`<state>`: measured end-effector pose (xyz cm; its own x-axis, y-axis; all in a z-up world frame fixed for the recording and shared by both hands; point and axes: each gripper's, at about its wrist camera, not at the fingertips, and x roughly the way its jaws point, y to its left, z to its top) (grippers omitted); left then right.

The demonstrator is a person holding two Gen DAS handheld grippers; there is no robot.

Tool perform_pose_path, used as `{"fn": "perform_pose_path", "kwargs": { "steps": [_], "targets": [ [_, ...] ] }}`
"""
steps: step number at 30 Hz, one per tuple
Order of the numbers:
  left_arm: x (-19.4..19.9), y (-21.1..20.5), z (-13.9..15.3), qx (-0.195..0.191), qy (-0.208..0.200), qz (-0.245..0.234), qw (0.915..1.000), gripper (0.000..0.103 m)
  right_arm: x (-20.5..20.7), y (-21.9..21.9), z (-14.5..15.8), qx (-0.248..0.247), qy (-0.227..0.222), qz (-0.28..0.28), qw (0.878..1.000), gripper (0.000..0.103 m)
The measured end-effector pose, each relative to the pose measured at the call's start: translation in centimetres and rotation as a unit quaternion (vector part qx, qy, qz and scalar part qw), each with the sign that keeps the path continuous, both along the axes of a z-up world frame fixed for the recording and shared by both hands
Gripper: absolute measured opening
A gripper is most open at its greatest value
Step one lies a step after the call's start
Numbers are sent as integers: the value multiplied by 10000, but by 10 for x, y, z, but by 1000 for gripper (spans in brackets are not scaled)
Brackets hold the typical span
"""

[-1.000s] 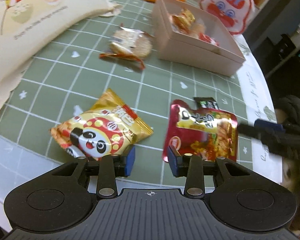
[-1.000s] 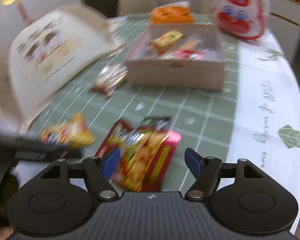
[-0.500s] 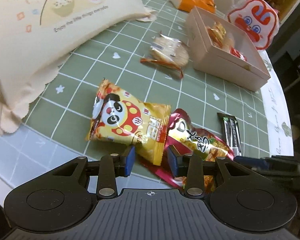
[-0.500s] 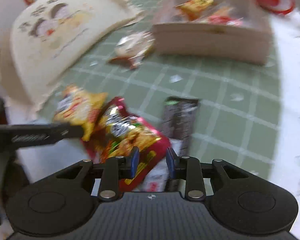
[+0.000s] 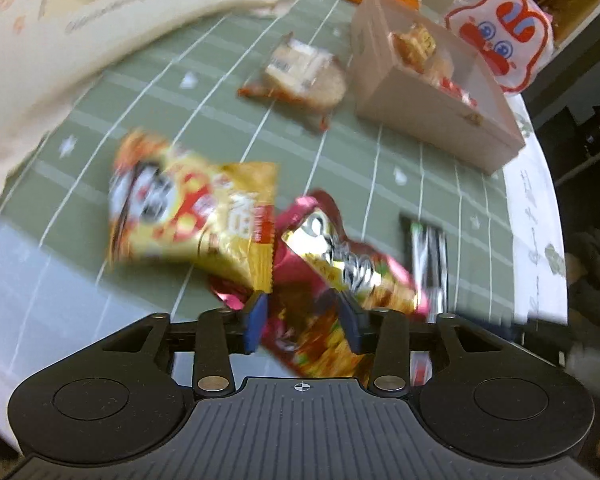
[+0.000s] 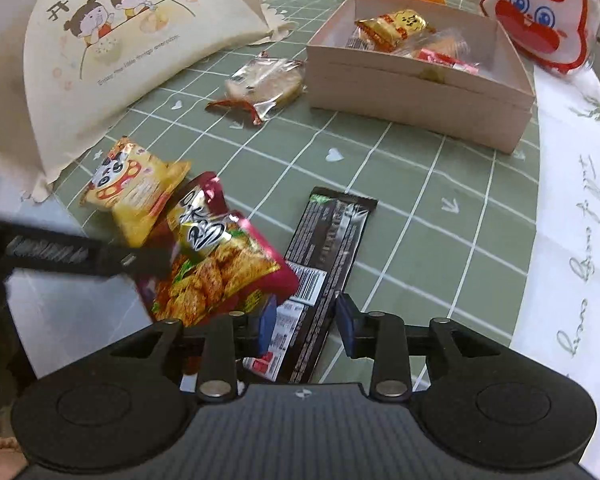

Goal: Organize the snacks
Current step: 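Grasp the round wrapped cracker with the left tool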

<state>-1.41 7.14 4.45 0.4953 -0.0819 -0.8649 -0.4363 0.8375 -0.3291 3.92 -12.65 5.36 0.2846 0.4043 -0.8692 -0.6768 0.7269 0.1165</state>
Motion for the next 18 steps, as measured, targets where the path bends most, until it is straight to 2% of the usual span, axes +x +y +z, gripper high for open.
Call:
{"fn": "perform_pose_path", "kwargs": {
  "steps": [4, 6, 7, 9, 11, 13, 15, 18],
  "targets": [
    [25, 6, -3, -12, -304, 17, 9995, 48, -6, -2, -5, 217, 348, 46, 9991, 42],
    [33, 6, -2, 136, -313, -105, 9994, 51, -11, -1, -6, 259, 422, 128, 9987, 46],
    [35, 6, 0, 231, -292, -188, 9991, 47, -12, -1, -5, 242, 410, 151, 9987, 46],
    [39, 9, 9, 450, -317, -345, 9979, 46, -13, -2, -1, 211, 221, 93, 9995, 49],
    [46, 18, 22, 566, -525, -464, 9959, 46, -11, -5, 5, 156, -57, -11, 9999, 55],
    [58, 27, 41, 872, -824, -579, 9911, 46, -6, -7, 8, 173, -212, -133, 9995, 59],
    [76, 31, 55, 1337, -1034, -813, 9823, 46, -1, -7, 9, 222, -244, -272, 9991, 60],
    [112, 33, 59, 1966, -1056, -1180, 9676, 46, 6, -8, 4, 260, -138, -465, 9985, 61]
  ]
}}
